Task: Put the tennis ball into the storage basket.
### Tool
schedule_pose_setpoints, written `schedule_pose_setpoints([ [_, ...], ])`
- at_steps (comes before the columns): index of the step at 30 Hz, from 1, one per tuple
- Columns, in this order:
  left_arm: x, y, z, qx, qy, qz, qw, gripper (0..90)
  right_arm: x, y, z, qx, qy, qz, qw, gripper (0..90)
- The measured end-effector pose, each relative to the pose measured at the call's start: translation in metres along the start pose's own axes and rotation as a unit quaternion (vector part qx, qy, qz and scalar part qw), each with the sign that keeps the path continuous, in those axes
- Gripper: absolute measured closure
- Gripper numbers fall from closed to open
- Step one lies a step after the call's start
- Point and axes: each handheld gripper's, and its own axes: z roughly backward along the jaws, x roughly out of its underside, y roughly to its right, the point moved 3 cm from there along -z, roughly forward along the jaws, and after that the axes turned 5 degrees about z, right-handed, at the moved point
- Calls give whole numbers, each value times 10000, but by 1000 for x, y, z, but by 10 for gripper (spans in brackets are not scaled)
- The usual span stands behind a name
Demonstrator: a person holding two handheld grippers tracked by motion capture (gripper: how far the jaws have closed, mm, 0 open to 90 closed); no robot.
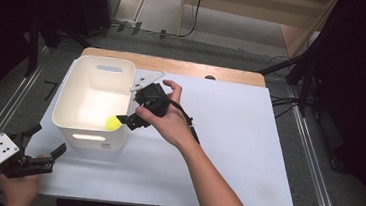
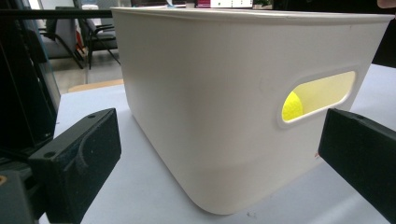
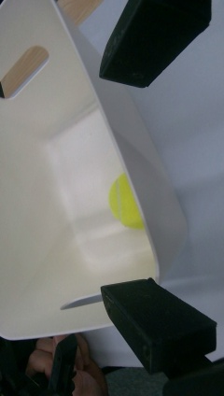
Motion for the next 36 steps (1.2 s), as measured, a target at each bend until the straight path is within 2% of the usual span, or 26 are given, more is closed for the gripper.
schedule_pose_setpoints([
  [9, 0, 0, 0, -9, -25, -15, 10000, 0, 24, 5, 14, 306, 77, -117, 9994, 3],
  [16, 0, 0, 0, -14, -40, -21, 10000, 0, 50, 9, 21, 373, 81, -287, 9989, 3],
  [25, 0, 1, 0, -14, -46, -34, 10000, 0, 79, 10, 33, 528, 95, -346, 9980, 3],
  [36, 0, 1, -1, -28, -60, -64, 10000, 0, 110, 12, 45, 682, 155, -531, 9961, 3],
])
